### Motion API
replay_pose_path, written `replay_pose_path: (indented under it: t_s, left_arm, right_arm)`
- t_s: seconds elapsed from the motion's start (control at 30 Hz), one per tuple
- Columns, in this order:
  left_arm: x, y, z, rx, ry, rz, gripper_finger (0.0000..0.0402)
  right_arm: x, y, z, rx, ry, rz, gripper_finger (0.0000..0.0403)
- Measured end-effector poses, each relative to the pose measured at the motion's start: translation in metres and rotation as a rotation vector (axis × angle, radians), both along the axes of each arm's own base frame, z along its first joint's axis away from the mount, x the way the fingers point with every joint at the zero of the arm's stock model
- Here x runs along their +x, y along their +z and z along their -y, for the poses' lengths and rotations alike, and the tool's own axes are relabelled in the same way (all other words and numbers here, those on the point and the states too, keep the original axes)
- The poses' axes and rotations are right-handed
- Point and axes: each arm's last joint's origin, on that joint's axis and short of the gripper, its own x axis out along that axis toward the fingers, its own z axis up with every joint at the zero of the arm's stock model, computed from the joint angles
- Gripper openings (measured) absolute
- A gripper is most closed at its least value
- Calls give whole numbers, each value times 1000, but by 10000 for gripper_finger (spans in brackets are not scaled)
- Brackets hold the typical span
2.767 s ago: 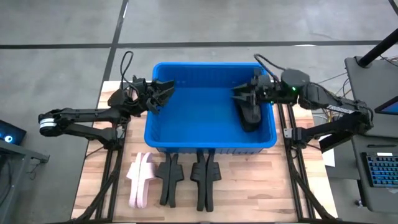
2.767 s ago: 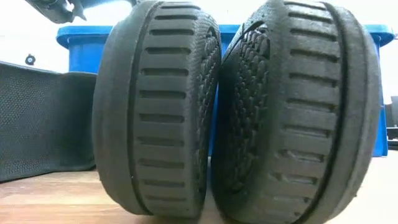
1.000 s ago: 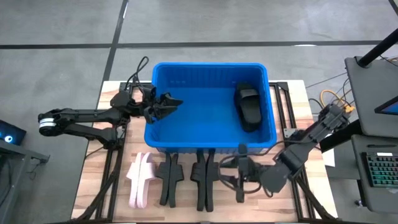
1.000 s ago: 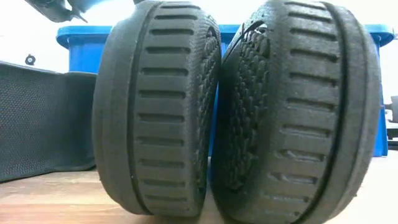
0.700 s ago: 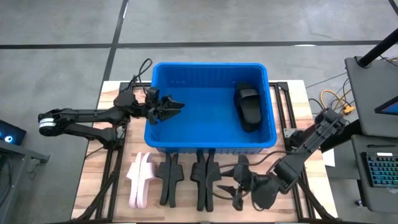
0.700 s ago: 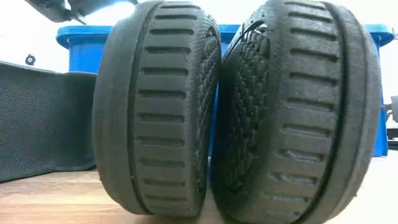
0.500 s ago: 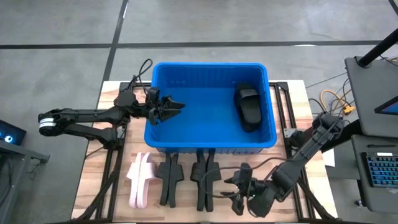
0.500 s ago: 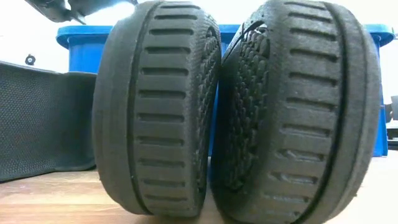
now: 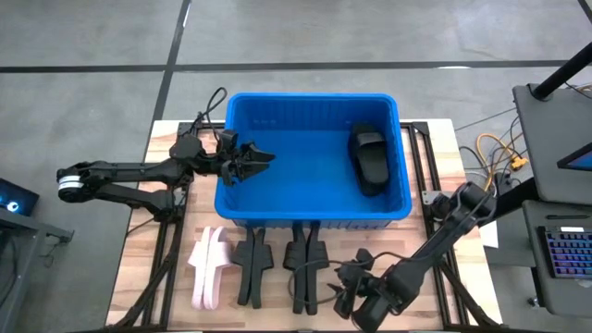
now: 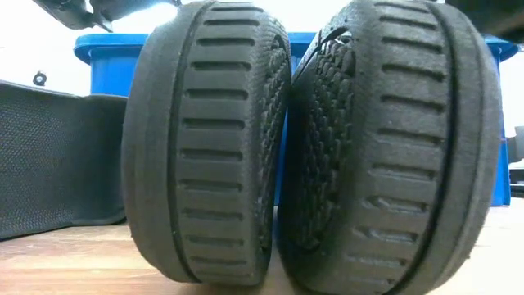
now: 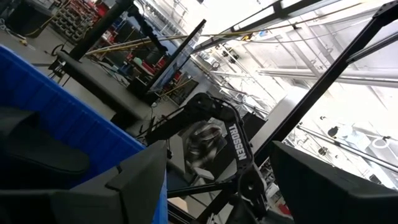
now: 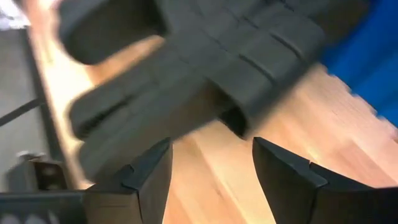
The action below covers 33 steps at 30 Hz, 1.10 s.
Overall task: Pick and place slides into bin
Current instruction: Put the black slide into the bin
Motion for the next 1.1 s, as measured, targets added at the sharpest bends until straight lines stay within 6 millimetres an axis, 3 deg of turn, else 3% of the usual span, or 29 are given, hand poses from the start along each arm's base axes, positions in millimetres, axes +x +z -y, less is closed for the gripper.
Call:
replay_pose_path:
  t_s: [0.13,0.57,1.1]
  left_arm:
    - [0,0,0,0,0,0,270]
    - [0,0,0,0,0,0,270]
    - [0,0,0,0,0,-1,270]
  right_arm:
    - [-3,-8,4,9,-89,-32,204]
    - [10,-30,7,-136,-71,-36,194]
    - [27,-54,17,-61,-259,12,191]
